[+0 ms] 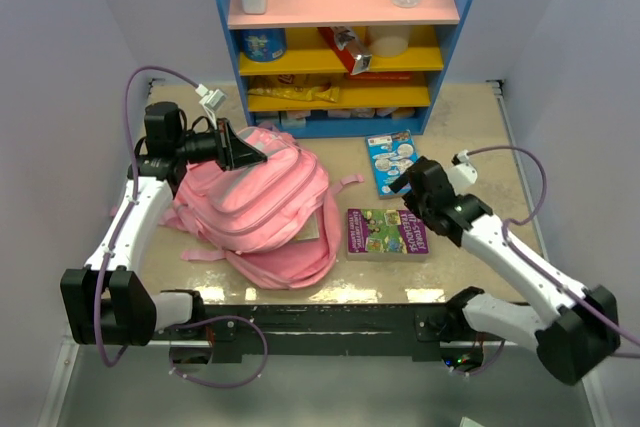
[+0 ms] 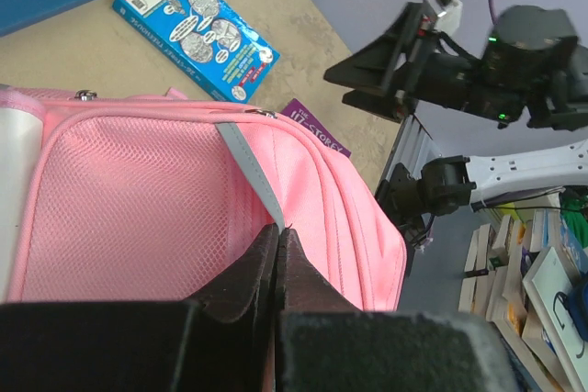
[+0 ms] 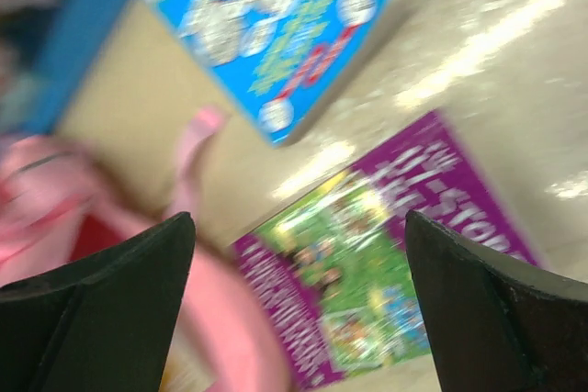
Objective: Pack the student bag
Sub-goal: Pick up the book from the center of the board.
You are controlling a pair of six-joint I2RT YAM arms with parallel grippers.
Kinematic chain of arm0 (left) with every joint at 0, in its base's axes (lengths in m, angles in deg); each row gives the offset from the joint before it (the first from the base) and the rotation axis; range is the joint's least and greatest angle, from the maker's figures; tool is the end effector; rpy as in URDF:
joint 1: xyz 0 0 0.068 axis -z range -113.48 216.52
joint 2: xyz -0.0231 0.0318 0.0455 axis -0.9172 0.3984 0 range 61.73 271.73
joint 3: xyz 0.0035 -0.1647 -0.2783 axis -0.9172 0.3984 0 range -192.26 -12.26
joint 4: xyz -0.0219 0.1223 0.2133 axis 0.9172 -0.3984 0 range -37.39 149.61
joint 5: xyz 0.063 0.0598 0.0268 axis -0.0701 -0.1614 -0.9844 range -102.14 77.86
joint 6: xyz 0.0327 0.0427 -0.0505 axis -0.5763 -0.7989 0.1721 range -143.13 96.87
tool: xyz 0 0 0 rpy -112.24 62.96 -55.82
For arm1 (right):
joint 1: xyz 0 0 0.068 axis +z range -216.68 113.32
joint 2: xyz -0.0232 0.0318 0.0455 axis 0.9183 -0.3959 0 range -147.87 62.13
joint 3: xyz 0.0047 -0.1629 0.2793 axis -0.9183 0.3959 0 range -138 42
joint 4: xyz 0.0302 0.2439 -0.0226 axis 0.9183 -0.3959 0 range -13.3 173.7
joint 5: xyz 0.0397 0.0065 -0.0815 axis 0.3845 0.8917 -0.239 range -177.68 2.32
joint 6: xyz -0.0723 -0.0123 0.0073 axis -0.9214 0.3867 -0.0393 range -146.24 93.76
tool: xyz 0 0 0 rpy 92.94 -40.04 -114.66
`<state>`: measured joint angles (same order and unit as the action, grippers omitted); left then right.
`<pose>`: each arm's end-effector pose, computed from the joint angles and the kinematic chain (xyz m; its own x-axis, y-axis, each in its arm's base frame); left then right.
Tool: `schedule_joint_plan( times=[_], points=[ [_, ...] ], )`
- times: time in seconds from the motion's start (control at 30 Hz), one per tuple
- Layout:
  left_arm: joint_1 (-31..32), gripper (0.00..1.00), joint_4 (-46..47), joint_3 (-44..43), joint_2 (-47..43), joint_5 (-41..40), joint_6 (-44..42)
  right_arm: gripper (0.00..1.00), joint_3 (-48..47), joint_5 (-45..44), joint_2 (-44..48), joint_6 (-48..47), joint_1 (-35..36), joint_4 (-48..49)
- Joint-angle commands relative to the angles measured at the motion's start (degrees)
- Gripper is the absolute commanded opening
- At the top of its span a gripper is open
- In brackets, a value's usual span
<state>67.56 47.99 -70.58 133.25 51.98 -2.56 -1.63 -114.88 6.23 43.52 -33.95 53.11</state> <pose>0.2473 -0.0601 0.3768 -0.6826 -0.1410 -0.7171 0.6244 0.3974 -0.6725 0.1616 0.0705 0.2975 -0.3847 0.7448 -0.5453 0.4681 0.6665 0.5802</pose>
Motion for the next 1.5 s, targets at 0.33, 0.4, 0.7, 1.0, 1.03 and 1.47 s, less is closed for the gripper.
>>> schedule_joint_plan(
  times=[0.33, 0.4, 0.7, 1.0, 1.03, 1.47],
  points=[
    [-0.5, 0.00, 5.9, -2.1, -3.7, 4.2, 0.5, 0.99, 4.3, -4.4, -11.3, -9.5, -12.8, -4.3],
    [-0.5, 0.00, 5.8, -2.0, -3.7, 4.1, 0.3, 0.99, 6.4, -2.3, -12.0, -10.6, -13.7, -1.6],
    [-0.5, 0.00, 5.6, -2.0, -2.9, 3.5, 0.0, 0.99, 14.4, 15.9, -16.4, -14.3, -13.8, 17.7],
    [-0.4, 0.00, 7.3, -1.4, -1.9, 2.7, 1.1, 0.90, 18.0, 31.8, -10.6, -14.3, -13.8, 26.1],
    [-0.3, 0.00, 7.6, -1.5, -1.9, 2.7, 1.2, 0.88, 18.8, 33.7, -10.0, -13.8, -13.9, 27.6],
    [0.3, 0.00, 9.2, 0.2, -2.1, 1.8, 2.2, 0.78, 25.4, 53.2, 7.2, -12.2, -13.8, 40.2]
  ],
)
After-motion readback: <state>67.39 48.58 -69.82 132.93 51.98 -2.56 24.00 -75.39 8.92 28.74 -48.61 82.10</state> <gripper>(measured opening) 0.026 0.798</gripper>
